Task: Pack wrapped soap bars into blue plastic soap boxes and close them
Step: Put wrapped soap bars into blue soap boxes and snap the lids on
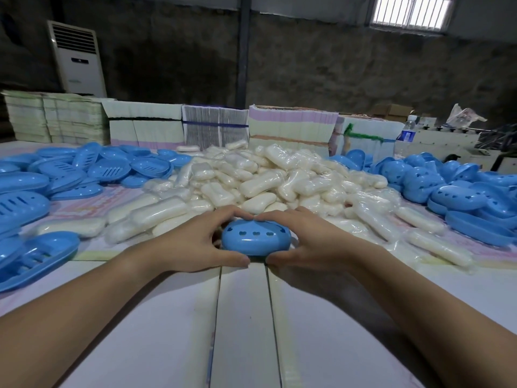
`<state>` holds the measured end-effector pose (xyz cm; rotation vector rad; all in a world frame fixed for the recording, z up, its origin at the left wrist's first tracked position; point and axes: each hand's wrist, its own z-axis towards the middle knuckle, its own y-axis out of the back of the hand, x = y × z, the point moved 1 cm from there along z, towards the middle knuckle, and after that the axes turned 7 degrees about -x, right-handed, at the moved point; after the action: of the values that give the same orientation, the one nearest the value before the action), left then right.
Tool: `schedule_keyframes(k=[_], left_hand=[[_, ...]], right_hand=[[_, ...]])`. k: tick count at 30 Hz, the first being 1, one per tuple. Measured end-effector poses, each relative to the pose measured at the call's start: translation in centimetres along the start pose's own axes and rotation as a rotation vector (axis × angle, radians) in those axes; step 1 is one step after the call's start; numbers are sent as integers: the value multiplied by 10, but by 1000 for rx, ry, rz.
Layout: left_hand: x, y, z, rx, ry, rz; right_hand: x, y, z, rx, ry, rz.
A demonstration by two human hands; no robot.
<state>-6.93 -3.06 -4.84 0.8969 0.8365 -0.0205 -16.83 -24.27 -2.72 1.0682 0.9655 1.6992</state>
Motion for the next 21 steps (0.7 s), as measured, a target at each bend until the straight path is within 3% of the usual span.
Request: schedule_keyframes(k=[11,17,21], left_hand=[[-12,-4,-2,-162,-174,10],[-9,-4,-4,-151,-63,-116],[-9,-13,-5,-82,-109,-101]], right_hand=[[12,3,1,-102,108,45],[-3,19,-5,-204,-109,148],[-24,53,-20,-232,-311,214]])
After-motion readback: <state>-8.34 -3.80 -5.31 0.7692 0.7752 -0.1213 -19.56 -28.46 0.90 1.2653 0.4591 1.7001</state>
